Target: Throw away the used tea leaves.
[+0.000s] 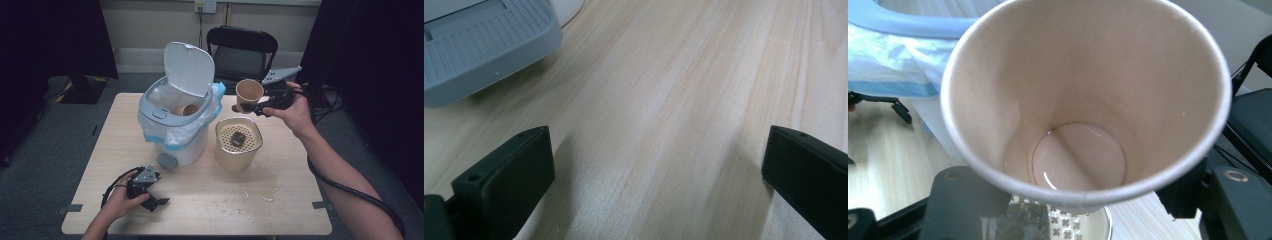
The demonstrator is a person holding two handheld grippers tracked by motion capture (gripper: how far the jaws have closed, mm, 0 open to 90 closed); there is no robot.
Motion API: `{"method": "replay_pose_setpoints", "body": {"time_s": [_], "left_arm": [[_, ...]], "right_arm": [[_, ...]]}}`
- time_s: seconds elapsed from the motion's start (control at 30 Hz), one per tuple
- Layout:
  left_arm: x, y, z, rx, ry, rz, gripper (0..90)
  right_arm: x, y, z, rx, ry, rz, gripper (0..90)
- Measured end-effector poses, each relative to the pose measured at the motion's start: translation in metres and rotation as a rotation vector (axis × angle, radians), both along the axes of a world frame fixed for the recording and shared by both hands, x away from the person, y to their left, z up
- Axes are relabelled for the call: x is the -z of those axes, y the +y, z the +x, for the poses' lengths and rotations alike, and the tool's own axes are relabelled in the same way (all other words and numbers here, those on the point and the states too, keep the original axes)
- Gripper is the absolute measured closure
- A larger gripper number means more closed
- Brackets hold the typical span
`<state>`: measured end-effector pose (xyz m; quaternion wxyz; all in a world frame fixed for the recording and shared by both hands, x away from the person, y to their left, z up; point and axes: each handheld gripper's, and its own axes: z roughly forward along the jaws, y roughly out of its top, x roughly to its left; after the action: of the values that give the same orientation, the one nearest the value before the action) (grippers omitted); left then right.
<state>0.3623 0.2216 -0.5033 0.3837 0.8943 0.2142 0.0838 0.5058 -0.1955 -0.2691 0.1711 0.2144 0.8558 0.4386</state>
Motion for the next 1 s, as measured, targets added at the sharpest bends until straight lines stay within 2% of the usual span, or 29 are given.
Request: {"method": "replay_pose_setpoints", "body": {"time_s": [0.2,0.5,0.67,1.0], "left_arm": [[0.0,0.0,0.0,-0.002,0.001,-0.001,0.0],[0.0,0.0,0.0,-0.002,0.001,0.0,0.0],[0.0,0.0,0.0,0.0,0.0,0.0,0.0],[0.0,0.0,0.0,-0.002,0.001,0.0,0.0]], "right_arm": [[-0.009,0.008,-0.001,-0.02,-0.001,-0.011,36.0],[-0.023,0.015,-0.001,-0.033,-0.001,0.006,36.0],[-0.032,0.02,-0.001,-0.048,0.005,-0.002,35.9],[-0.04,0.034,0.002,-0.067,0.01,0.013,35.8]]}}
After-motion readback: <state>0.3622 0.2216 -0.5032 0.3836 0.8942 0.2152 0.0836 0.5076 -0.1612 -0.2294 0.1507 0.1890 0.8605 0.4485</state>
